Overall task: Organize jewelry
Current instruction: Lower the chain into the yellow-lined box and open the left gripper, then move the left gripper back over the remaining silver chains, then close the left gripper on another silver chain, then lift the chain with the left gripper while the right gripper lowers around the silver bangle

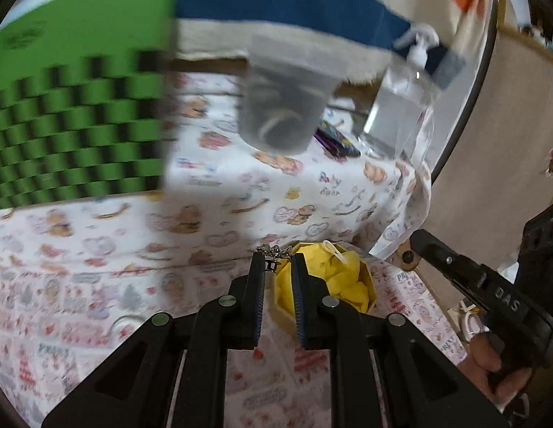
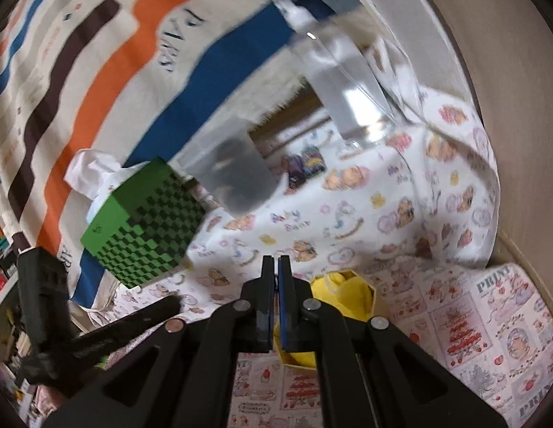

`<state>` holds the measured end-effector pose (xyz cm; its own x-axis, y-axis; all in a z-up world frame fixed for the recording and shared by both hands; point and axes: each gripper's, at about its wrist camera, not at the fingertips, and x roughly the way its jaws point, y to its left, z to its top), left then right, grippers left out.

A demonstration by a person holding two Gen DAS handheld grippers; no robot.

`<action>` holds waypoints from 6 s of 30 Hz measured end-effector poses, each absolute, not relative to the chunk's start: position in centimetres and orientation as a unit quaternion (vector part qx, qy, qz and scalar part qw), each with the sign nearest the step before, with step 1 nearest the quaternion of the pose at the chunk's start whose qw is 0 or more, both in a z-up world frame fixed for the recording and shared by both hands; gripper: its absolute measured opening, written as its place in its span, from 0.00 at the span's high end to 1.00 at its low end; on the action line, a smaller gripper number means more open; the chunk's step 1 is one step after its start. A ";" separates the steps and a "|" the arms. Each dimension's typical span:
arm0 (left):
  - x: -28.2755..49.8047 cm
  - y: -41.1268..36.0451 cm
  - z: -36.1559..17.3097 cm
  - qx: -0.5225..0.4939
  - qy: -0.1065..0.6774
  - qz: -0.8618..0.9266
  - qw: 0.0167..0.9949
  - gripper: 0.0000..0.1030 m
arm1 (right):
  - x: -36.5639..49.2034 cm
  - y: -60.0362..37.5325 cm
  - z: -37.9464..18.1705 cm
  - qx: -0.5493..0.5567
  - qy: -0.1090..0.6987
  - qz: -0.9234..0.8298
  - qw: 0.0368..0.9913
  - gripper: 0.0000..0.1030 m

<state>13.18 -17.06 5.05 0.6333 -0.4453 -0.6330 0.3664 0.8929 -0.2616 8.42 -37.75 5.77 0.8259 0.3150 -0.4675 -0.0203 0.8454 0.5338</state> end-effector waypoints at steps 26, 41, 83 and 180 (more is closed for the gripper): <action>13.6 -16.3 5.8 -0.048 0.310 -0.230 0.921 0.40 | 10.8 -39.9 1.6 0.311 0.334 0.054 0.888 0.80; 9.1 -4.2 8.0 -0.057 0.261 -0.107 0.958 0.09 | 9.3 -35.8 4.1 0.236 0.304 0.087 0.919 0.42; 12.1 0.6 -5.2 -0.122 0.530 -0.108 0.832 0.83 | 11.1 -27.4 -1.0 0.096 0.403 0.091 0.906 0.34; 10.0 4.1 0.0 -0.071 0.379 0.017 0.922 0.94 | 7.7 -17.4 -1.2 -0.098 0.431 0.182 0.878 0.41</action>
<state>9.97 4.13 -0.02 0.7118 -0.0237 -0.7020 -0.0847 0.9892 -0.1193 7.73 -17.44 -1.22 0.5623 0.2355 -0.7927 -0.4049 0.9142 -0.0156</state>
